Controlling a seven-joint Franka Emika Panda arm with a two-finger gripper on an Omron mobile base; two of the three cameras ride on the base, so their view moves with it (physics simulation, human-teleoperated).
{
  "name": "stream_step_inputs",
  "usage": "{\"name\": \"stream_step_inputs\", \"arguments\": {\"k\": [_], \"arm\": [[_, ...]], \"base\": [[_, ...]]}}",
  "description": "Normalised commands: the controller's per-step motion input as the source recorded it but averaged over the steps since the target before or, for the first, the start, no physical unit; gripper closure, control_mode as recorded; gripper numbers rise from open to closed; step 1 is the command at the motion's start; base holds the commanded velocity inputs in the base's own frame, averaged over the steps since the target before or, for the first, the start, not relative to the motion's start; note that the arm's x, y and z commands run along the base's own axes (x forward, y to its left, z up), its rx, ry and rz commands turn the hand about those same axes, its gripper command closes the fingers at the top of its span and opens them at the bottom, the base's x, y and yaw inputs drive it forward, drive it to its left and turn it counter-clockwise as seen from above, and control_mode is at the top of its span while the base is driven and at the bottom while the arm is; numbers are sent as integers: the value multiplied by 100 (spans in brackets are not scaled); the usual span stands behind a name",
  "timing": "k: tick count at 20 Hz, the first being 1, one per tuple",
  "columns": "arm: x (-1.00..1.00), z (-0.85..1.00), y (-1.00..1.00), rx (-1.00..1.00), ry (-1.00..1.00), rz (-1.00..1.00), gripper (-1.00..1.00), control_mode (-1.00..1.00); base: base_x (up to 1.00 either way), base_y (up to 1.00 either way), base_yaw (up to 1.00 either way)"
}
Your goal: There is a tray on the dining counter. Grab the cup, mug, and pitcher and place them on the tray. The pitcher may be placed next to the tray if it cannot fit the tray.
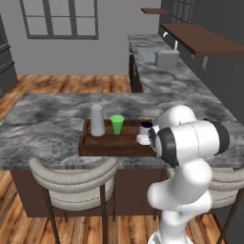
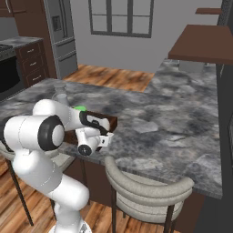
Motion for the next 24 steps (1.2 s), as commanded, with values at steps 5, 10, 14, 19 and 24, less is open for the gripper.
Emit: {"name": "stream_step_inputs", "arguments": {"k": [5, 10, 14, 19, 24], "arm": [[-1, 0, 0, 2, 0, -8, -100, -100], [-21, 11, 0, 2, 0, -5, -100, -100], [-21, 42, 3, 8, 0, -3, -100, -100], [-20, 66, 3, 3, -1, 0, -100, -100], [-19, 86, 0, 2, 0, 0, -100, -100]], "base": [[0, 0, 0], [0, 0, 0], [0, 0, 0], [0, 0, 0], [0, 0, 0]]}}
